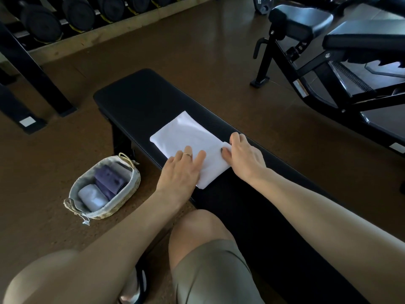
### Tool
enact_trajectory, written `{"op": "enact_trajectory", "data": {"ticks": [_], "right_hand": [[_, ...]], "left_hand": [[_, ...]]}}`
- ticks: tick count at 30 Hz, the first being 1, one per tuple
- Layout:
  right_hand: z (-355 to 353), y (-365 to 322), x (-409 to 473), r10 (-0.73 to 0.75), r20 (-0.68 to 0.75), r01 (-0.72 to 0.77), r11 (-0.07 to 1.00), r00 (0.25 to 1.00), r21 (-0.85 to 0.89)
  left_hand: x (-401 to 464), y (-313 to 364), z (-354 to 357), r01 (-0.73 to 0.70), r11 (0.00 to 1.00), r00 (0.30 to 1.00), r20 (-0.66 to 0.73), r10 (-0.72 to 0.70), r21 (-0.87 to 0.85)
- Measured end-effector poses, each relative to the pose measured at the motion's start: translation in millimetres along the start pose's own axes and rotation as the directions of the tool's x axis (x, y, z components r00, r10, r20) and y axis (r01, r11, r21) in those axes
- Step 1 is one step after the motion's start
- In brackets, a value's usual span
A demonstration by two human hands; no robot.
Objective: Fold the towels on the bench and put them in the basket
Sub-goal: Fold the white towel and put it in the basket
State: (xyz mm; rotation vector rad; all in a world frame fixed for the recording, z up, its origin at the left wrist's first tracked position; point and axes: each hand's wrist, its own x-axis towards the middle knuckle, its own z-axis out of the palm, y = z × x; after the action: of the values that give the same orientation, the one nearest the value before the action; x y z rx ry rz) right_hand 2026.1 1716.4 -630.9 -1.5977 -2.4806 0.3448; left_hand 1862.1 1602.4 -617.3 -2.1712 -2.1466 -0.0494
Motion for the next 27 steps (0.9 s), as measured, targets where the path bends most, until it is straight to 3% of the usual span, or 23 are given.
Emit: {"op": "enact_trajectory", "data": {"ticks": [3, 5, 11, 16, 23, 27], "right_hand": [[-1, 4, 3, -0.111, -0.048, 0.111, 0.994, 0.993, -0.007], [-2, 6, 6, -0.195, -0.076, 0.192, 0.981, 0.978, -0.038], [1, 10, 10, -0.332, -0.09, 0.334, 0.943, 0.939, 0.002], [-1, 17, 13, -0.33, -0.056, 0.335, 0.931, 0.942, 0.148], [-15, 30, 7, -0.46, 0.178, 0.457, 0.887, 0.87, 0.058], [-20, 30, 7, -0.469, 0.212, 0.473, 0.88, 0.857, 0.036]], "left_hand": [[1, 2, -3, -0.248, 0.968, 0.969, -0.007, 0.249, 0.044], [2, 4, -6, -0.314, 0.948, 0.949, 0.036, 0.313, 0.044], [3, 5, -11, -0.223, 0.974, 0.969, 0.118, 0.219, 0.024], [-3, 9, -11, -0.206, 0.976, 0.976, 0.056, 0.21, -0.067], [-4, 21, 1, -0.119, 0.993, 0.991, 0.063, 0.118, 0.011], [-3, 24, -4, -0.081, 0.996, 0.992, 0.1, 0.078, 0.026]]}}
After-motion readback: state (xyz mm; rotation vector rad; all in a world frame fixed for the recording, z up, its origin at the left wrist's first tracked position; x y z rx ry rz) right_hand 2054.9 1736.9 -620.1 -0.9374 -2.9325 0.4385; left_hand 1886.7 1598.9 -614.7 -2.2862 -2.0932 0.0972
